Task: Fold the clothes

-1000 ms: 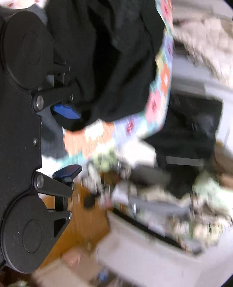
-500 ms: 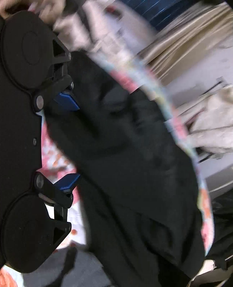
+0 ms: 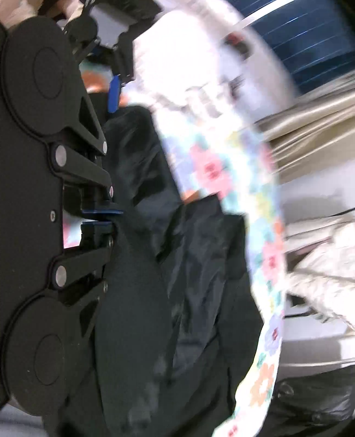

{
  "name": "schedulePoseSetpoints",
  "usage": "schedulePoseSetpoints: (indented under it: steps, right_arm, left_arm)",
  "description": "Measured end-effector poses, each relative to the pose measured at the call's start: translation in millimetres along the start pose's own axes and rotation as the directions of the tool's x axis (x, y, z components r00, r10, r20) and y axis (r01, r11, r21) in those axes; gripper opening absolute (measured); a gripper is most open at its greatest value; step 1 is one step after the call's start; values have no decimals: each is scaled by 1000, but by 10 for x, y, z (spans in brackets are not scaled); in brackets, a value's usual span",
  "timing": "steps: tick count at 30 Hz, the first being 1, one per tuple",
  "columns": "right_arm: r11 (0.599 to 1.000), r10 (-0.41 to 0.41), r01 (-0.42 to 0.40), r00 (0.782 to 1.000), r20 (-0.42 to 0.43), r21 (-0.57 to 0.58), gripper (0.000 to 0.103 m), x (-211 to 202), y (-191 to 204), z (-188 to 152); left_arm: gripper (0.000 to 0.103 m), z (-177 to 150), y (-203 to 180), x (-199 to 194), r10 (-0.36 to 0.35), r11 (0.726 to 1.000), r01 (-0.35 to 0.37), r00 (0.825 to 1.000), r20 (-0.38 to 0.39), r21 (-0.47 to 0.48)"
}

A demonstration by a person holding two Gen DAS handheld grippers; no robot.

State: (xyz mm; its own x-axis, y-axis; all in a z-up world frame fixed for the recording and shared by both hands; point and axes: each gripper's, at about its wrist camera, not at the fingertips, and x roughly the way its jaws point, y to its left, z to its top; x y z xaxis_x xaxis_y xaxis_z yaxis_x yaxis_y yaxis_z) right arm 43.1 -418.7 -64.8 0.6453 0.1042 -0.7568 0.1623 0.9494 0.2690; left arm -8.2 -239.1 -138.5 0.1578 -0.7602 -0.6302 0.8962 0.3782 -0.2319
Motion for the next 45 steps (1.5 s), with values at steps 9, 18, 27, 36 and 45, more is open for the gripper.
schedulePoseSetpoints:
  steps: [9,18,27,36,45]
  right_arm:
    - [998,-54,51,990,-128,-26,7,212,113,-117]
    - [949,14,-112,949,314,295,7,-132,-347,175]
    - [901,-132,-58,909,396,431,7,132,-998,554]
    - [869,-240,35,902,360,493,6,431,-1440,872]
    - [893,-215,127,963,161,432,29,1023,-1794,1197]
  left_arm:
    - [75,571,-777,467,-60,996,56,997,50,73]
    - [74,670,-751,704,109,939,-96,994,-22,329]
    - [73,906,-15,723,284,819,-142,942,-177,555]
    - [72,1364,729,1390,201,980,-193,956,-214,58]
    - [39,1398,906,1787,290,957,-285,949,-125,60]
